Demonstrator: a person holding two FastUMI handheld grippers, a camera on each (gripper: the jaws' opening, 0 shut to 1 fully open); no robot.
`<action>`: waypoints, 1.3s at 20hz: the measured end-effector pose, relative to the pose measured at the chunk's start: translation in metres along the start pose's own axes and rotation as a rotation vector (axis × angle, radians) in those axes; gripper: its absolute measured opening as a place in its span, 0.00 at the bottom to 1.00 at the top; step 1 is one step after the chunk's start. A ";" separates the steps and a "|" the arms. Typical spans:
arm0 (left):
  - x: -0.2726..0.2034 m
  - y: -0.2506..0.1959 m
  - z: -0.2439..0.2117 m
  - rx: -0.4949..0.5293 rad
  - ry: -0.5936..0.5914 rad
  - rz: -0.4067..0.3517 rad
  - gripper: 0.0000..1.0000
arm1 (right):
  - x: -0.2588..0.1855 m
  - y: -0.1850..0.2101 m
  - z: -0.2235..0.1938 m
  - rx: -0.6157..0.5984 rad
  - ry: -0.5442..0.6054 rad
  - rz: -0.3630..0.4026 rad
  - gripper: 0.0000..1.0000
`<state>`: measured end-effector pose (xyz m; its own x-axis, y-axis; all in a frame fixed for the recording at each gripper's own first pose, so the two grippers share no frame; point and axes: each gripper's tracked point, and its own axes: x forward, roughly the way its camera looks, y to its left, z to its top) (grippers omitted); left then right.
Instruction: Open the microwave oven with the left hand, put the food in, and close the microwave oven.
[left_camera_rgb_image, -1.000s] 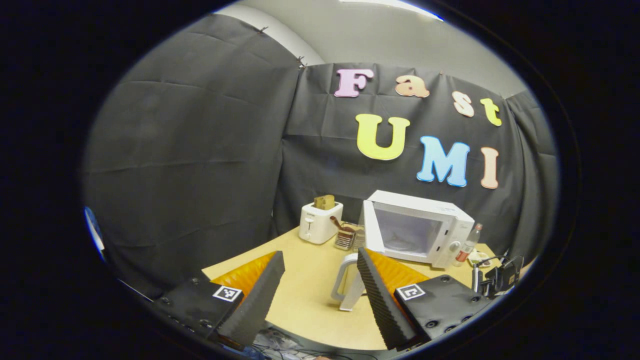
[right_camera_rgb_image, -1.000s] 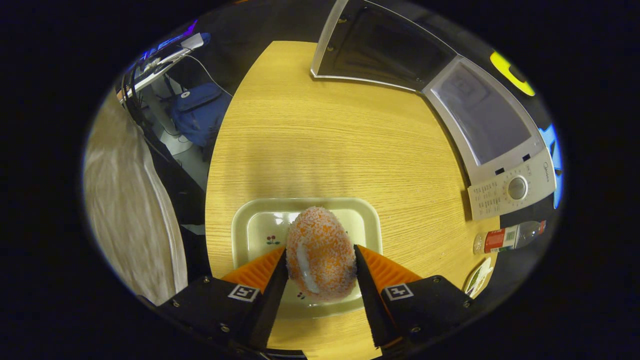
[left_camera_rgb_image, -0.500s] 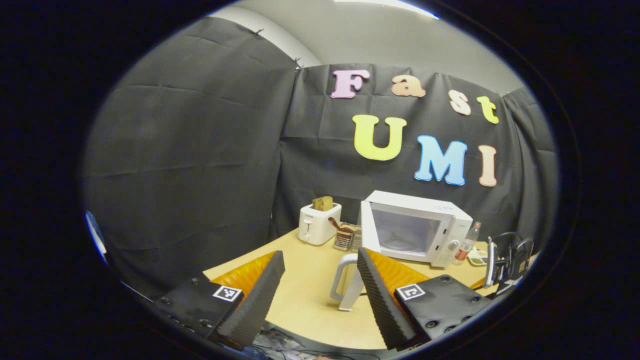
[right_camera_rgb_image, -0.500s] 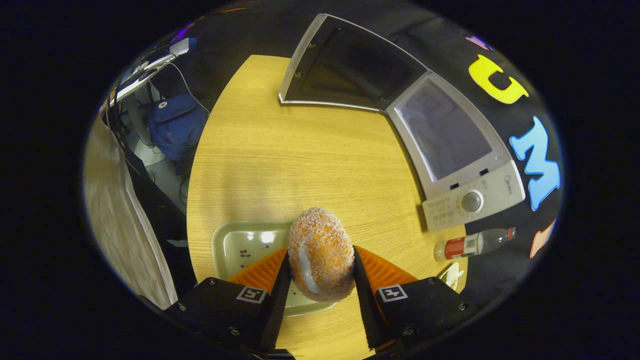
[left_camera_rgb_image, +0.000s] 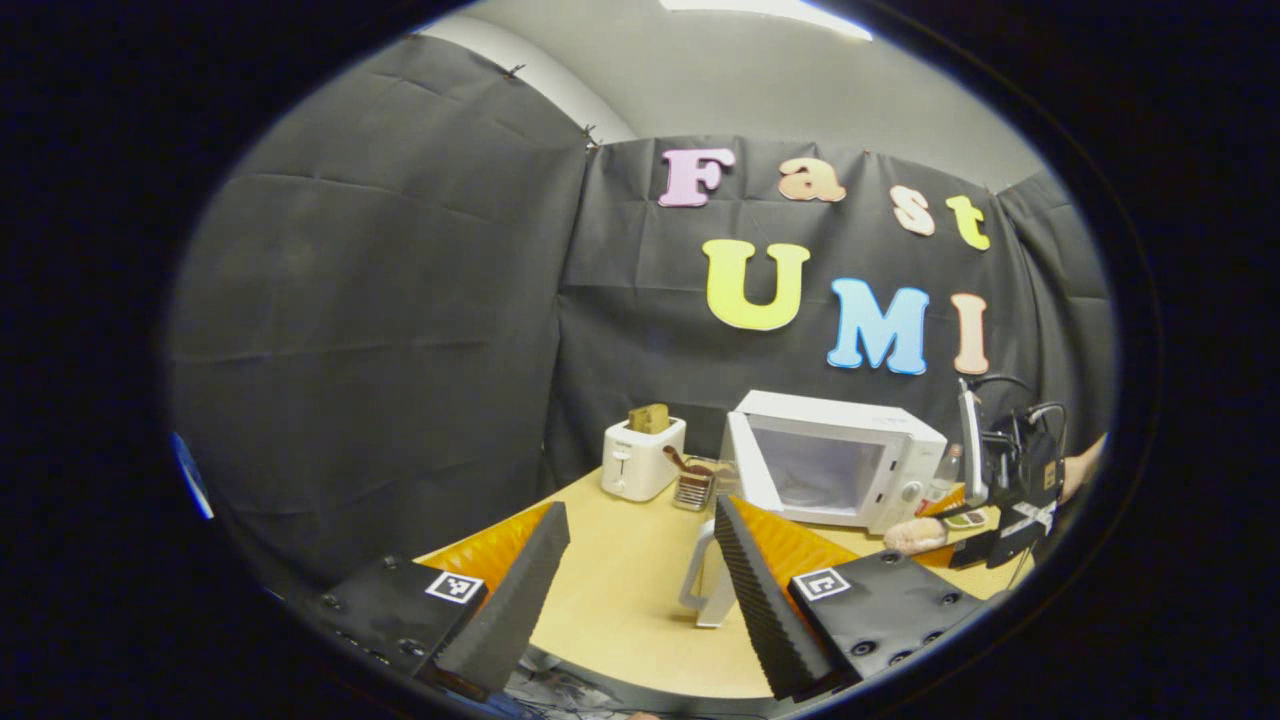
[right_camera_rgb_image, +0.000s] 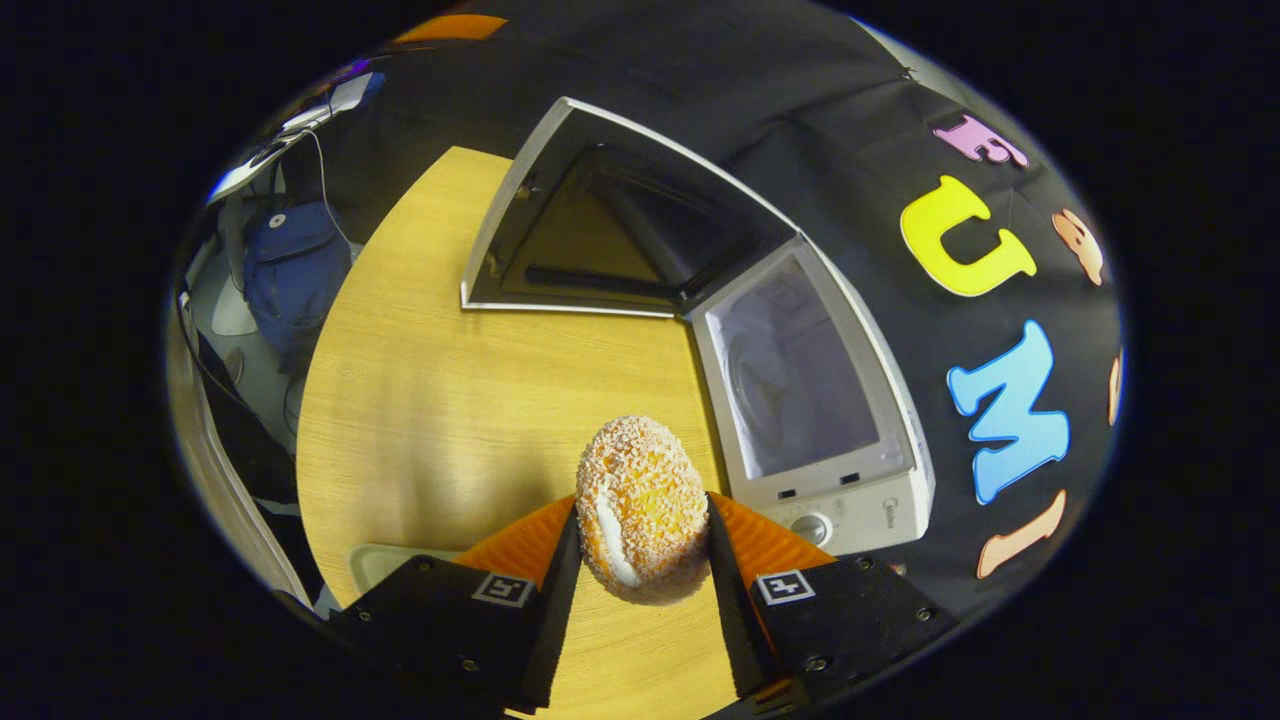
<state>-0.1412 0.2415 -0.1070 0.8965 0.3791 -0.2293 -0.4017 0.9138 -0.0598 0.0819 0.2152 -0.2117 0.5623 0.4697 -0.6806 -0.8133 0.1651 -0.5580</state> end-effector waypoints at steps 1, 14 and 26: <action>-0.002 0.008 0.000 -0.002 -0.001 0.010 0.94 | 0.005 -0.009 0.008 -0.007 -0.005 -0.020 0.66; -0.022 0.083 -0.009 -0.050 0.012 0.169 0.95 | 0.103 -0.112 0.059 -0.116 -0.049 -0.251 0.65; -0.051 0.101 -0.040 -0.042 0.114 0.296 0.97 | 0.220 -0.130 0.057 -0.210 -0.028 -0.334 0.66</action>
<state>-0.2354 0.3090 -0.1406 0.7136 0.6067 -0.3504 -0.6515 0.7585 -0.0137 0.3025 0.3465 -0.2614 0.7841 0.4437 -0.4339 -0.5364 0.1328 -0.8334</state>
